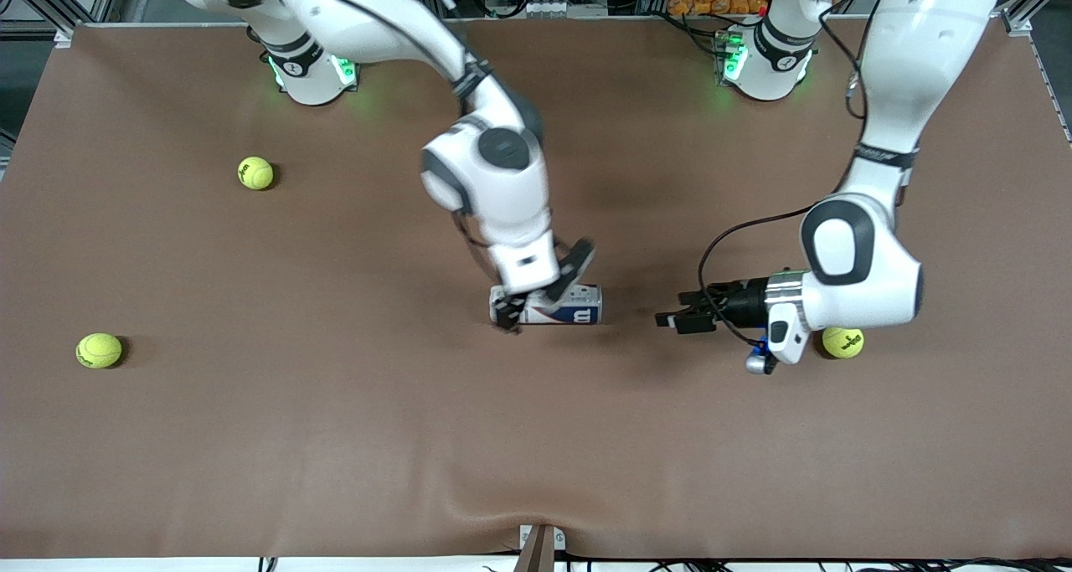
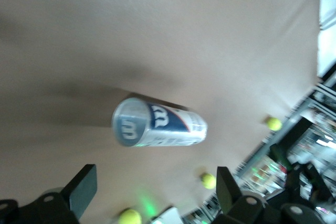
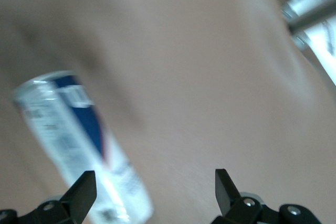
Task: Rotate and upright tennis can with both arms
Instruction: 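Lower the can with the right gripper while the left gripper approaches, then release the can and withdraw the right gripper while the left gripper grasps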
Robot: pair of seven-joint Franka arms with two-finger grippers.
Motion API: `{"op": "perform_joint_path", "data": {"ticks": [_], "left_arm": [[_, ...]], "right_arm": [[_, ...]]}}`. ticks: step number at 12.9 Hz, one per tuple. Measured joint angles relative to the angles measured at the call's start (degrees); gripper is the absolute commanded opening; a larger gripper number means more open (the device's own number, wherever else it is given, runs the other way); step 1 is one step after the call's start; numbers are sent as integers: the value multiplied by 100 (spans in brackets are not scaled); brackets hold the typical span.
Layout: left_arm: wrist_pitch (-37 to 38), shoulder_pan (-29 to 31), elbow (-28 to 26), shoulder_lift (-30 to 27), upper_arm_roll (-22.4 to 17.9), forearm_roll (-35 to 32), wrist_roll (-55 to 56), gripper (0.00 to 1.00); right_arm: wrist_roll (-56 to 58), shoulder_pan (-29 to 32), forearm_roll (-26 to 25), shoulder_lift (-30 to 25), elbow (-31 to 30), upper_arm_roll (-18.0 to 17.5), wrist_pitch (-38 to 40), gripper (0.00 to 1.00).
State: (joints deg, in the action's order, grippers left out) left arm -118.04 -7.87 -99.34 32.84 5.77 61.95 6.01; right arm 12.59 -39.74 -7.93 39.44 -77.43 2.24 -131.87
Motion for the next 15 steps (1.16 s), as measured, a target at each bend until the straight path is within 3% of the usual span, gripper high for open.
{"op": "perform_joint_path", "data": {"ticks": [3, 5, 9, 15], "left_arm": [[-11, -31, -47, 620, 3, 1437, -1552, 100], [-11, -99, -44, 934, 17, 2053, -2199, 97], [-6, -224, -61, 1231, 28, 2543, -2947, 92], [149, -215, -123, 1451, 242, 2966, -3432, 76]], "right_arm": [[10, 819, 269, -433, -426, 5, 10, 100], [5, 1216, 290, -792, -777, 5, 15, 100], [4, 2073, 303, -1466, -1130, 7, 722, 100], [-9, 2866, 385, -2136, -1188, 4, 2172, 100]]}}
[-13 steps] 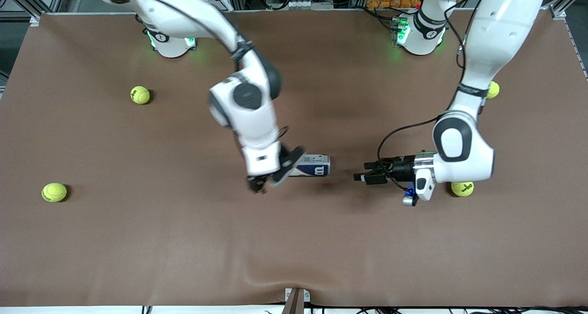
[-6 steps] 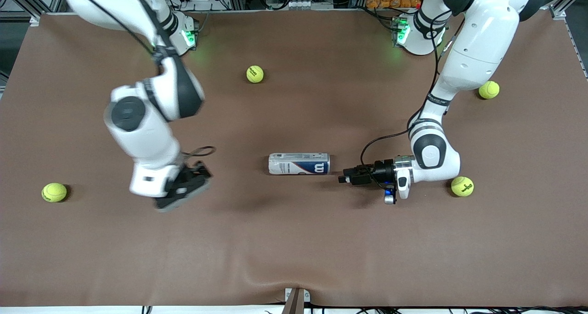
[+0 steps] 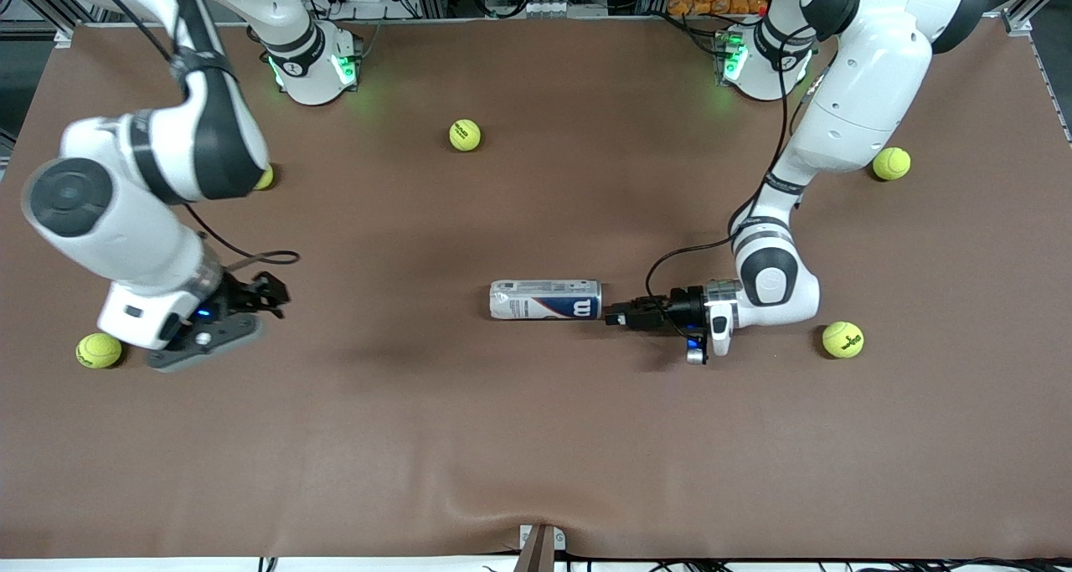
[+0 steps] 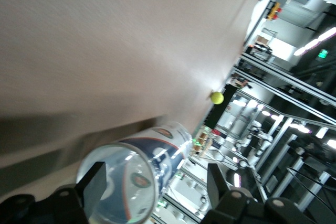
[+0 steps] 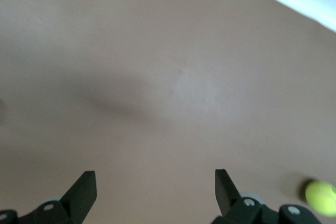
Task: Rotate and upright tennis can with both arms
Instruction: 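Release the can and withdraw the right gripper while the left gripper grasps, then grasp the can's closed end with the left gripper and lift it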
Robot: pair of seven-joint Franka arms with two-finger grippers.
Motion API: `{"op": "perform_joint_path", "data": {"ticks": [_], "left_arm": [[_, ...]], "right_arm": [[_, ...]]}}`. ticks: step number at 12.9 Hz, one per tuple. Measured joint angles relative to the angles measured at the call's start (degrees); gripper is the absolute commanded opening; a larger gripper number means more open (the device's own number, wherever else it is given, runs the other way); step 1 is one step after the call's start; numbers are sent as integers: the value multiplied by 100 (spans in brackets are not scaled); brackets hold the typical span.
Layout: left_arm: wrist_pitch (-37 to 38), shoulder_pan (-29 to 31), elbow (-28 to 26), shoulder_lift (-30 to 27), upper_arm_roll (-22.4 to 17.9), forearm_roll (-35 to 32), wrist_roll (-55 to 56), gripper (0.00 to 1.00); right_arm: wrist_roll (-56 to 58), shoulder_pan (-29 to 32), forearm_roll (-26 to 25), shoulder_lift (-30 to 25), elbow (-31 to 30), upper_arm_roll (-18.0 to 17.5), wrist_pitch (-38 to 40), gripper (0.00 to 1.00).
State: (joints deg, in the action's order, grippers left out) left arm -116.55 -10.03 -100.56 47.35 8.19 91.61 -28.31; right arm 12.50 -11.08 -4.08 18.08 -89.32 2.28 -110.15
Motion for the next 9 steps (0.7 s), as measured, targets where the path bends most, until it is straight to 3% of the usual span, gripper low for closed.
{"op": "perform_joint_path", "data": {"ticks": [5, 9], "left_arm": [[146, -12, -124, 75, 81, 74, -196, 73], [396, 19, -249, 84, 82, 83, -409, 55]], "right_arm": [[42, 842, 474, -537, 17, 8, 971, 100], [13, 953, 500, -1200, 58, 6, 1753, 100]]}}
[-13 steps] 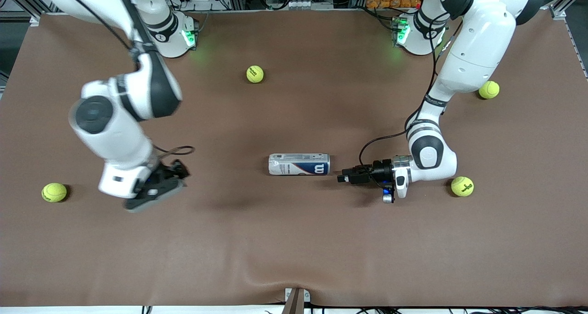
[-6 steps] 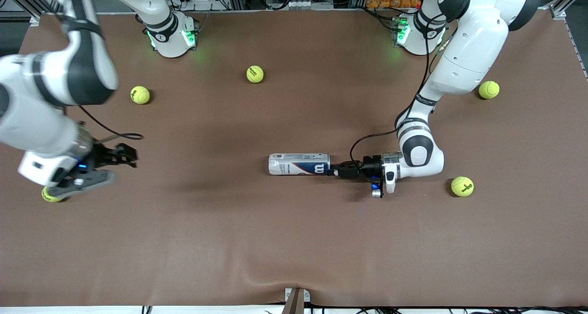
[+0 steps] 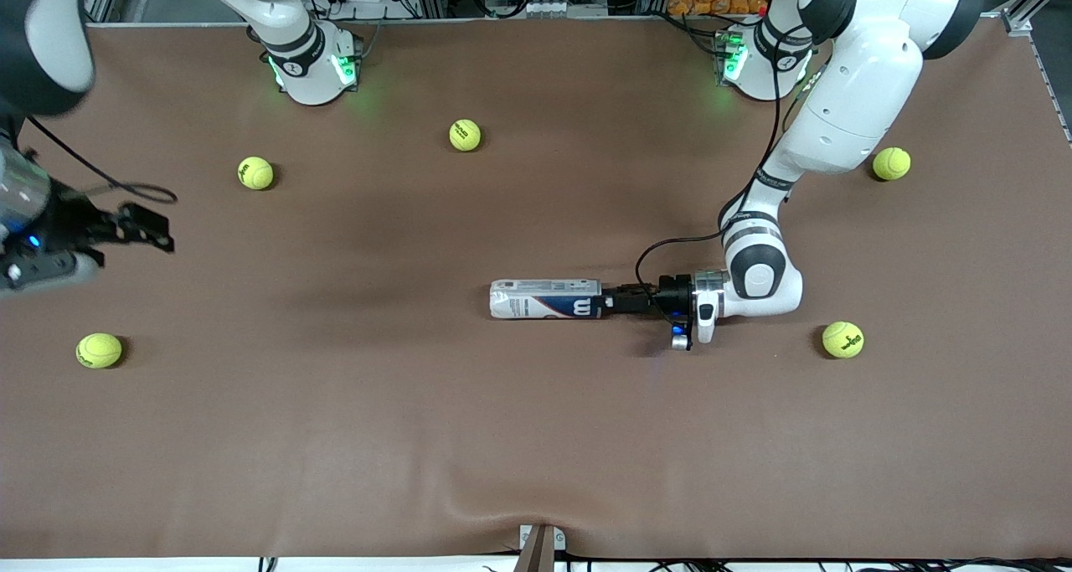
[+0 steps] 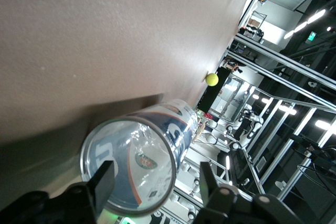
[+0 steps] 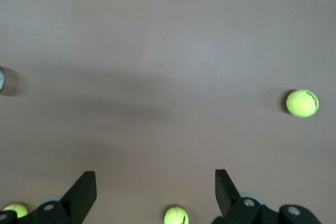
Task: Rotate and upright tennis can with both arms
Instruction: 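Grasp the can's closed end with the left gripper and lift it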
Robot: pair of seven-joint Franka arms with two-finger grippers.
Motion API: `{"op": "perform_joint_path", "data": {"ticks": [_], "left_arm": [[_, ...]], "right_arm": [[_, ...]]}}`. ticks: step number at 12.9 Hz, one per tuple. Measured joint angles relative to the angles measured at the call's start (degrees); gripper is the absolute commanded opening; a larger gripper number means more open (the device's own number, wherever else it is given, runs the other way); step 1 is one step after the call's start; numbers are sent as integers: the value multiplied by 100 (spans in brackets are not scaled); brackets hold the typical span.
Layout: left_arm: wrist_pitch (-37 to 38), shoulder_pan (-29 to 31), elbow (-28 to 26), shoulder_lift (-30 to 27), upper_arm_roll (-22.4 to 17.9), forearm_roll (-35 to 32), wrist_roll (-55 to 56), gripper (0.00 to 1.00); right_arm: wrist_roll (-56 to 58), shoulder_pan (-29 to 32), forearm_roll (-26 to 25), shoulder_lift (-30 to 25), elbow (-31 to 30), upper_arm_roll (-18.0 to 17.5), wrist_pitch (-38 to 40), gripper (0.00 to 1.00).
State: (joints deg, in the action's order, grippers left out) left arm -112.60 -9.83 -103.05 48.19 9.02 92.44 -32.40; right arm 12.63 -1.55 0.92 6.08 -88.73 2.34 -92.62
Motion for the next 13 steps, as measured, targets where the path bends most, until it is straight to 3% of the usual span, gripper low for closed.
{"op": "perform_joint_path", "data": {"ticks": [2, 5, 6, 13], "left_arm": [[142, 0, -26, 2, 24, 62, -61, 43], [264, -8, -36, 2, 67, 290, -176, 4], [267, -13, -27, 2, 80, 331, -220, 0], [50, -67, 566, -100, 92, 288, -283, 0]], "right_arm": [[-206, 0, 1, -226, 30, -14, 355, 100], [-529, 0, 1, -381, 381, -36, 1122, 100], [-533, 1, -1, -407, 522, -28, 1235, 100], [-434, 317, 37, -417, 689, 16, 1255, 100]]}}
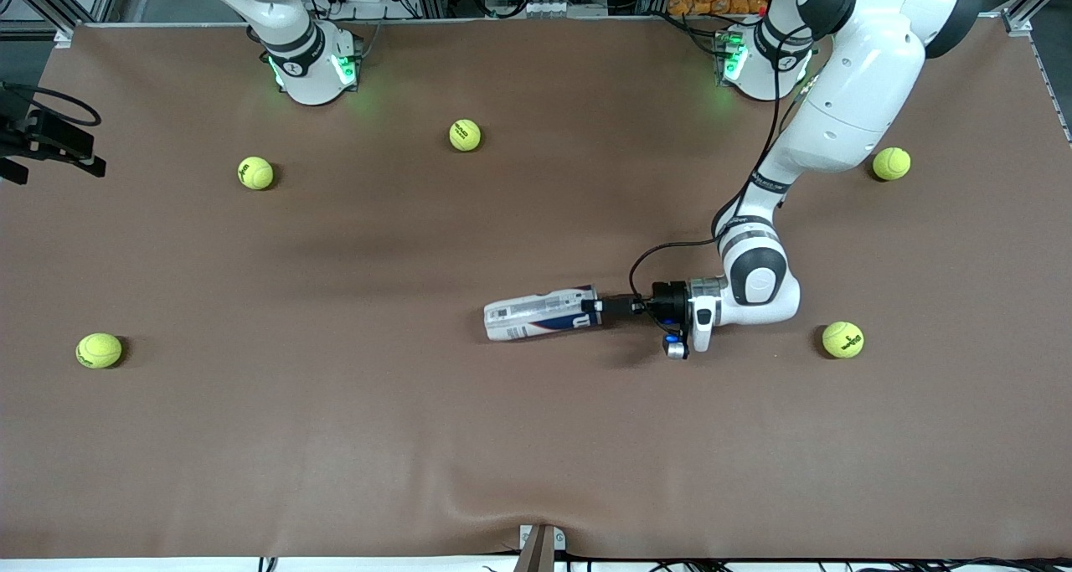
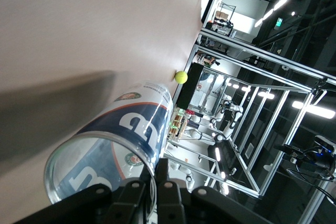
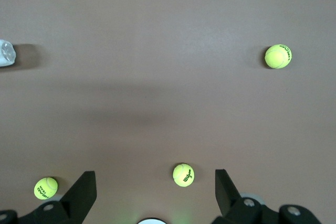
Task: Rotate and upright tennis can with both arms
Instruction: 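Grasp the can's closed end with the left gripper and lift it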
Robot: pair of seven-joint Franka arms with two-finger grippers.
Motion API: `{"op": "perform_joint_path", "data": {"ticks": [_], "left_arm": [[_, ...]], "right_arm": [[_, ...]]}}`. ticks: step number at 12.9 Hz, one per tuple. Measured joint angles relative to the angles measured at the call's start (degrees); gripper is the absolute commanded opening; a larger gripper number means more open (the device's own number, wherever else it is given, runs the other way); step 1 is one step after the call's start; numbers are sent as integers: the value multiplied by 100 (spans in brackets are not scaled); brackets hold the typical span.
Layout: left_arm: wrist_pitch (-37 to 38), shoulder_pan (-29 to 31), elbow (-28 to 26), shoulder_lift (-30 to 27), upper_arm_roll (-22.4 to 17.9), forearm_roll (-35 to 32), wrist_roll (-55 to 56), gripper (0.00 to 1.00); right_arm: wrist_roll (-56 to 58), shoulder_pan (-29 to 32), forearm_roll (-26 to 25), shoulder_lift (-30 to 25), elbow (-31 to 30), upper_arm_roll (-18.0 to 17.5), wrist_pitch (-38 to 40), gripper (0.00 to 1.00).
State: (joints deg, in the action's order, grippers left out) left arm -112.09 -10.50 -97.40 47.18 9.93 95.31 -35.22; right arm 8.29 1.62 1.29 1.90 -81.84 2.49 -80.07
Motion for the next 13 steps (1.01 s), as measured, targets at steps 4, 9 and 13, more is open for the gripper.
{"op": "perform_joint_path", "data": {"ticks": [4, 9, 13], "left_arm": [[-301, -61, 568, -423, -1, -919, 1246, 0], [-353, -233, 1127, -864, -3, -2525, 3429, 0], [-383, -576, 1634, -972, -5, -3891, 5415, 0]], "right_arm": [[-124, 37, 0, 5, 5, 12, -78, 100], [-805, 70, 0, 10, 9, -29, -78, 100], [-845, 70, 0, 16, 11, -39, -80, 100]]}}
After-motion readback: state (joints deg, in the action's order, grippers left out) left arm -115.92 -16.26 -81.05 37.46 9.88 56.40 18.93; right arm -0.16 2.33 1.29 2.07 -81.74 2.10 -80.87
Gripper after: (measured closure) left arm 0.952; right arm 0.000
